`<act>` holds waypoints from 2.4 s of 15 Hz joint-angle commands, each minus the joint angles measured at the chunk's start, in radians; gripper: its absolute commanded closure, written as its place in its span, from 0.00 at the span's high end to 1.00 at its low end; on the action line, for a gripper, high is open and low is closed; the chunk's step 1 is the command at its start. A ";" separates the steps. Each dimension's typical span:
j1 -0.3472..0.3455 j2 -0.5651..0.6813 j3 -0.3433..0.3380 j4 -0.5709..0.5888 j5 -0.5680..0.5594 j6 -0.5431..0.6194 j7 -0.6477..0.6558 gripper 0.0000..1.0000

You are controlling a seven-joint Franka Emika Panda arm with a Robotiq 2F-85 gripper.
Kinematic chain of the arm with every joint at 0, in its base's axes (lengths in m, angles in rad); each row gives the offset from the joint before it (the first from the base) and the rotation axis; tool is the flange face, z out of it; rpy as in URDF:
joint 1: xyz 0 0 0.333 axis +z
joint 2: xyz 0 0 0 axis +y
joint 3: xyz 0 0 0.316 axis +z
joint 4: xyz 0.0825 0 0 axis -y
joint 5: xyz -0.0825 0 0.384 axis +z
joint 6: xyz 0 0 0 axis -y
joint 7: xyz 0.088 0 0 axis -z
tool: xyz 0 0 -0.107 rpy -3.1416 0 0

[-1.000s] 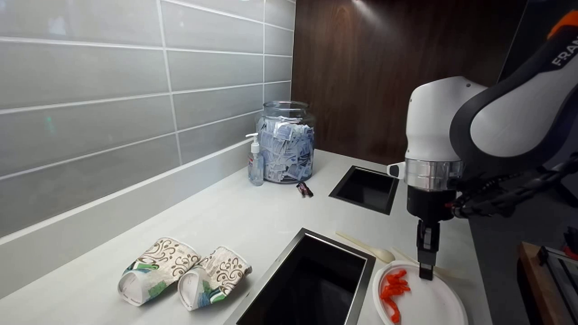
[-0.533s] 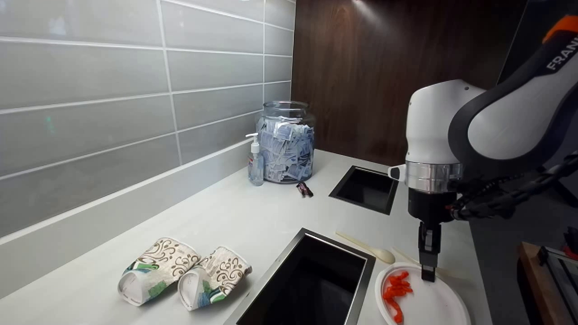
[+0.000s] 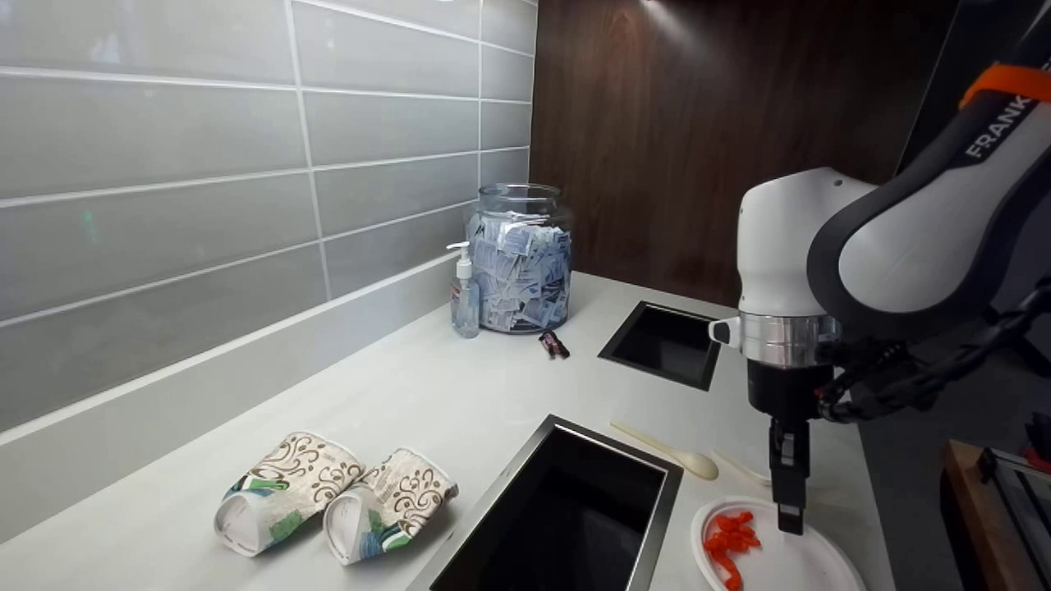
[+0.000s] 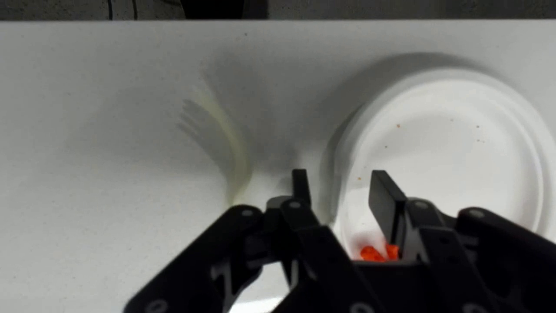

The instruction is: Empty the contents on the plate into the bin

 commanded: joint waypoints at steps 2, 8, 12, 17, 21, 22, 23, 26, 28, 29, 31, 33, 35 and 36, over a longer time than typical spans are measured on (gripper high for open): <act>-0.009 -0.007 0.003 0.002 -0.033 0.021 -0.041 0.81; 0.007 -0.049 0.023 -0.020 0.019 0.066 -0.154 1.00; 0.032 -0.060 0.050 -0.017 0.021 0.088 -0.050 1.00; 0.079 -0.092 0.102 -0.017 -0.066 0.130 0.220 1.00; 0.099 -0.122 0.137 -0.018 -0.161 0.137 0.477 1.00; 0.099 -0.131 0.145 -0.018 -0.197 0.130 0.546 1.00; 0.098 -0.139 0.155 -0.017 -0.236 0.122 0.609 1.00; 0.098 -0.150 0.189 -0.012 -0.330 0.100 0.779 1.00; 0.103 -0.153 0.206 -0.010 -0.336 0.092 0.853 1.00; 0.105 -0.151 0.213 -0.009 -0.341 0.091 0.885 1.00; 0.112 -0.141 0.222 -0.006 -0.336 0.084 0.915 1.00; 0.117 -0.141 0.231 -0.003 -0.352 0.069 0.952 1.00; 0.119 -0.138 0.238 -0.003 -0.372 0.060 0.989 1.00; 0.119 -0.134 0.241 -0.003 -0.387 0.055 1.010 1.00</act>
